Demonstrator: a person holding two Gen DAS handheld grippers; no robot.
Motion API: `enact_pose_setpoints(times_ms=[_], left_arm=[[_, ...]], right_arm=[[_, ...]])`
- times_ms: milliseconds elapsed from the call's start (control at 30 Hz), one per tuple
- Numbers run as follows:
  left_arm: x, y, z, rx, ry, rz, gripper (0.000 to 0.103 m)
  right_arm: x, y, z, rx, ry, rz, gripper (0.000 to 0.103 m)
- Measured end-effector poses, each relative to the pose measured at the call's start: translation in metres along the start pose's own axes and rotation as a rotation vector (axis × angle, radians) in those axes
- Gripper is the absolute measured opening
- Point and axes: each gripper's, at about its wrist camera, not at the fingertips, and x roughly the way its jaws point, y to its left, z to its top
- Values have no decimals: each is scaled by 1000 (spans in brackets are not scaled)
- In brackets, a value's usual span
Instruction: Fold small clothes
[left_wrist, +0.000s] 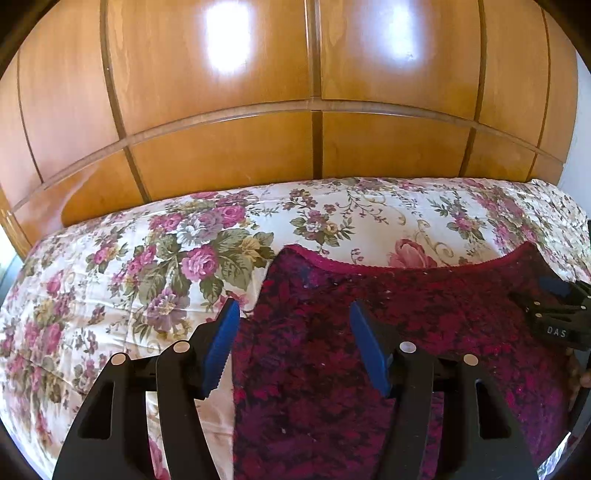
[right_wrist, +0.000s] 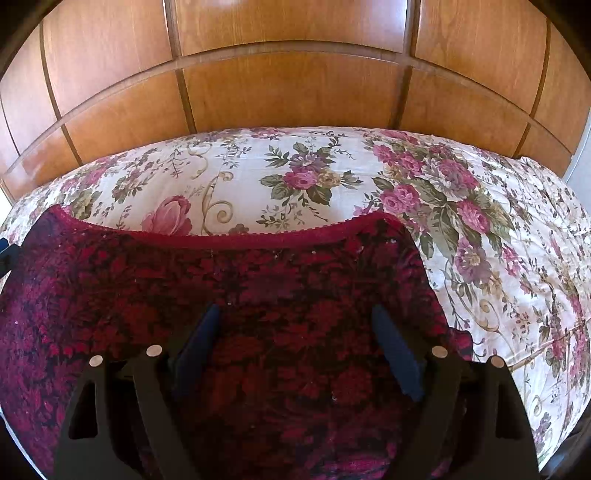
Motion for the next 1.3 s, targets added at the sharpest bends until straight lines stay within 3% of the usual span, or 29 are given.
enact_pose_setpoints(times_ms=[233,367,433,567,600,700,800,967,1100,1167,1300], left_arm=[[11,11,6,-7,21,7,61],[21,18,8,-32,56,-27,59],[27,20,10,-37,72,-45,49],[46,24,16,-21,110,-64,14],[50,27,18,-33,113,-70,13],[70,41,12,-111,150,-84,12],[91,43,-11,-145,166,-48,12],[83,49,-7,-202,171,-55,17],[49,51,-1,-207,88,-50,27],[29,54,-1,-206,32,-52,27],[-2,48,-8,-201,-45,-68,27]], right_arm=[[1,0,-1,-1,-3,3,85],[1,0,0,-2,-1,2,86],[1,-1,-1,-3,0,2,86],[2,-1,-1,0,1,4,87],[2,-2,-1,0,1,3,87],[5,-1,2,3,14,6,87],[11,1,4,4,24,14,87],[16,-2,9,20,29,23,85],[-11,-15,14,51,-20,88,64],[-31,-28,19,76,-73,81,64],[-37,-46,27,105,-89,12,65]])
